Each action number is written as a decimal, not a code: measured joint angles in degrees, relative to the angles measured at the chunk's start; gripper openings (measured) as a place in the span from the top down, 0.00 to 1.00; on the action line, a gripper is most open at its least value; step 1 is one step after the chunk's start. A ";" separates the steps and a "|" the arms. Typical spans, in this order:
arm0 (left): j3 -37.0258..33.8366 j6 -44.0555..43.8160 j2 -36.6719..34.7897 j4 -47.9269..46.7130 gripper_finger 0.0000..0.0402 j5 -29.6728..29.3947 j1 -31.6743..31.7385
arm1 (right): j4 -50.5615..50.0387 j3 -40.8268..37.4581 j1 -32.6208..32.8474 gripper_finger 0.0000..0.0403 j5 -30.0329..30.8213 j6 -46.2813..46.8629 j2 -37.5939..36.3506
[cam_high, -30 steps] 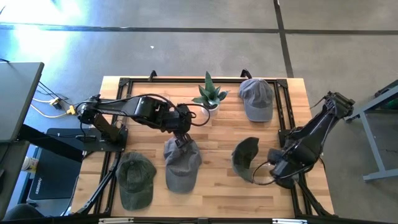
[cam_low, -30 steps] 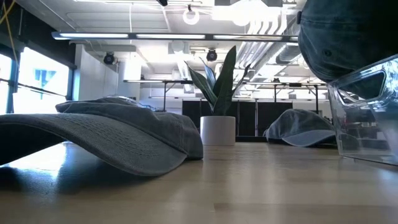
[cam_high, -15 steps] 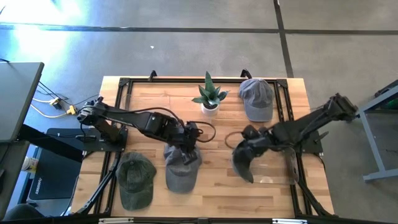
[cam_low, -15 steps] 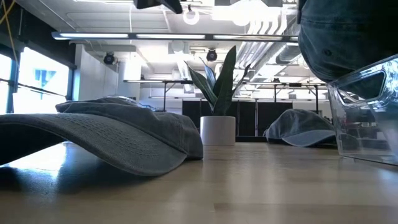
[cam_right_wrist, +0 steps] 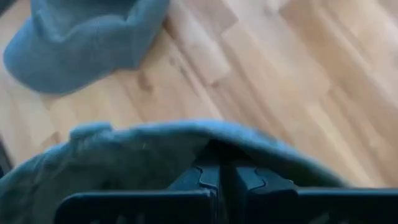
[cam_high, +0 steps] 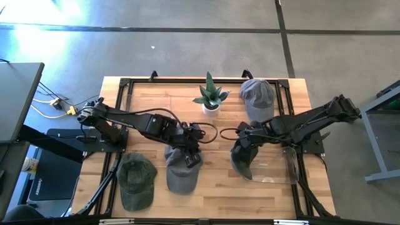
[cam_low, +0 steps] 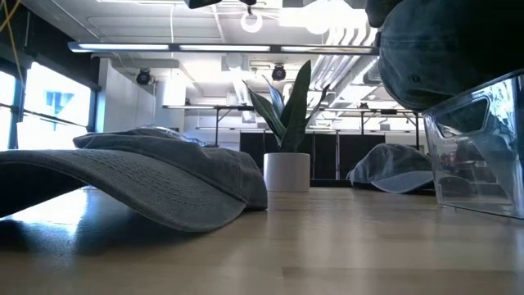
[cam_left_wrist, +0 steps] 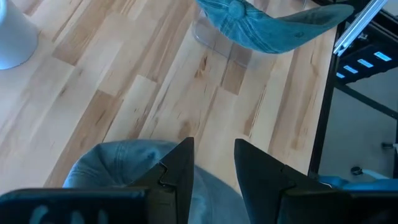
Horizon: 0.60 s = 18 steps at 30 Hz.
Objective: Pick & Place hat
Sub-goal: Put the right black cap into the right transparent bin
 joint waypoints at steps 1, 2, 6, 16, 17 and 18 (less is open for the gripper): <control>0.00 -0.07 0.00 -0.02 0.72 0.35 0.00 | -0.90 0.50 0.04 1.00 -1.82 0.99 0.00; 0.00 -0.19 0.00 -0.02 0.72 0.85 0.00 | -1.53 0.89 0.26 0.99 -3.61 1.78 0.00; 0.00 -0.03 0.25 -0.02 0.72 2.07 0.04 | -1.45 2.00 2.17 0.99 -10.71 6.46 -0.03; -0.04 0.64 2.49 0.50 0.72 2.59 0.07 | 10.58 -0.12 10.77 1.00 -16.43 11.52 4.23; -0.04 1.05 2.40 0.66 0.72 2.78 0.07 | 10.49 -0.10 11.26 1.00 -18.56 11.22 4.56; -0.02 1.40 2.38 0.83 0.72 2.88 0.07 | 10.11 -0.10 11.62 0.99 -20.05 10.85 4.75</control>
